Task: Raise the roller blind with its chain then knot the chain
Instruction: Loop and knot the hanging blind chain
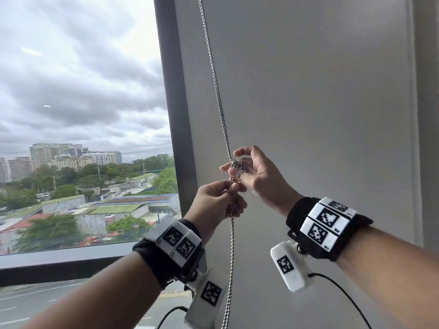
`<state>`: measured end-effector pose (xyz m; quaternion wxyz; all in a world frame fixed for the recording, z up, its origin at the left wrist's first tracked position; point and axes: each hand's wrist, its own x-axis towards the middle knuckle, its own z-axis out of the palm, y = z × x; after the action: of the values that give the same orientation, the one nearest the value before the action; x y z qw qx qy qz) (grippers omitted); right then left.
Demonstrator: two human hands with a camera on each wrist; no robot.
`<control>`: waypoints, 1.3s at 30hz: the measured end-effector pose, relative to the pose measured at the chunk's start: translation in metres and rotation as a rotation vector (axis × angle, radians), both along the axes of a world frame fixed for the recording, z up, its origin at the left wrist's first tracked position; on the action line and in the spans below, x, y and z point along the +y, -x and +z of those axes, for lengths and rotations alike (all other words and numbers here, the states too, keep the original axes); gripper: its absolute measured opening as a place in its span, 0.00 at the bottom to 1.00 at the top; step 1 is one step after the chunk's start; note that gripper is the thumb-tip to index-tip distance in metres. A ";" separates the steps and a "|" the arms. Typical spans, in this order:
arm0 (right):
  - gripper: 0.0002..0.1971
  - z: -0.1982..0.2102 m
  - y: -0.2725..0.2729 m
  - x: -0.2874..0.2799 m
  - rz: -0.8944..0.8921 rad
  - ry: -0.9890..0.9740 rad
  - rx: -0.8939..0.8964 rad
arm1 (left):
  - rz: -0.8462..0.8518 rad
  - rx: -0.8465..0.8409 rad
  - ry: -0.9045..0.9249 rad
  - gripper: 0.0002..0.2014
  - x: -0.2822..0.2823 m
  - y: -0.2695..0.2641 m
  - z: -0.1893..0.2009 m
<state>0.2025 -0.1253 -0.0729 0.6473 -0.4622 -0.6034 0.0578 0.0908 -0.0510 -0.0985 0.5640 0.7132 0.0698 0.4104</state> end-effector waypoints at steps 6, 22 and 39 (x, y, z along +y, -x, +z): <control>0.13 0.000 0.006 -0.004 0.047 0.060 0.079 | 0.127 0.030 -0.114 0.08 0.003 0.004 0.018; 0.24 -0.026 0.012 0.000 0.074 0.284 -0.027 | 0.192 -0.215 0.029 0.06 0.008 0.007 0.076; 0.13 0.012 -0.066 -0.037 0.028 0.643 0.309 | -0.197 -0.240 0.135 0.12 0.034 0.040 0.076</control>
<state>0.2687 -0.1623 -0.0612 0.5514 -0.6197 -0.4557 0.3230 0.0503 -0.0168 -0.0227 0.6524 0.6231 -0.0410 0.4295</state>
